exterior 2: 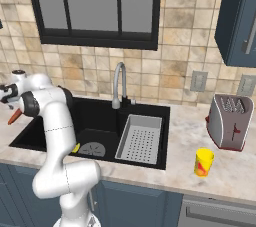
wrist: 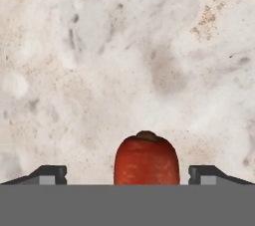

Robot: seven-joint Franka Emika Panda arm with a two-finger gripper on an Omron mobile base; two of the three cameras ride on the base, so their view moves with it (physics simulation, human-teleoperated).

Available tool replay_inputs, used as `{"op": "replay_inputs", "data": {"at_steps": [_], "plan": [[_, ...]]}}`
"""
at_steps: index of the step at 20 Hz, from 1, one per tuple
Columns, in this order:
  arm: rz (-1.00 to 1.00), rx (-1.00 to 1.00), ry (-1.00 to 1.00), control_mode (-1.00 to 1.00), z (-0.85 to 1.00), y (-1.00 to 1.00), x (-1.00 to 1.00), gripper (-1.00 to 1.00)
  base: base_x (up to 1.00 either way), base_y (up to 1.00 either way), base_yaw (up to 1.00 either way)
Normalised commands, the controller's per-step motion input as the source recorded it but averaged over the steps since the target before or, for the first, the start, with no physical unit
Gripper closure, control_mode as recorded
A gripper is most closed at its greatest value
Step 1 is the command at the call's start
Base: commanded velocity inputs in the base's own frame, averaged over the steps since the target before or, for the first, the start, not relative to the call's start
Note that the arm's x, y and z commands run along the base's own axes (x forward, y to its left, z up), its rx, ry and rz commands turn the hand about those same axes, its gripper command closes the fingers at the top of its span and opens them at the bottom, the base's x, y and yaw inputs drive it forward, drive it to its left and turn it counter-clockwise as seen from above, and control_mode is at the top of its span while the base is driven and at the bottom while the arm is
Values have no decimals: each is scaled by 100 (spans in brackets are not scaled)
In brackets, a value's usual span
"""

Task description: Remove the carrot and lemon wedge from the sink. Then move the bowl and cup from the counter to the sink for washing.

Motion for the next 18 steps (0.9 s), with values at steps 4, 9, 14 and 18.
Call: {"op": "replay_inputs", "data": {"at_steps": [4, 9, 14, 18], "plan": [[0, 3, 0, -100, 17, -12, -10, -100, 0, 0, 0], [0, 4, 0, -100, 23, -14, -10, -100, 0, 0, 0], [0, 1, 0, -100, 21, -21, -20, -100, 0, 0, 0], [0, 0, -2, -100, 17, -27, -26, -100, 0, 0, 0]]}}
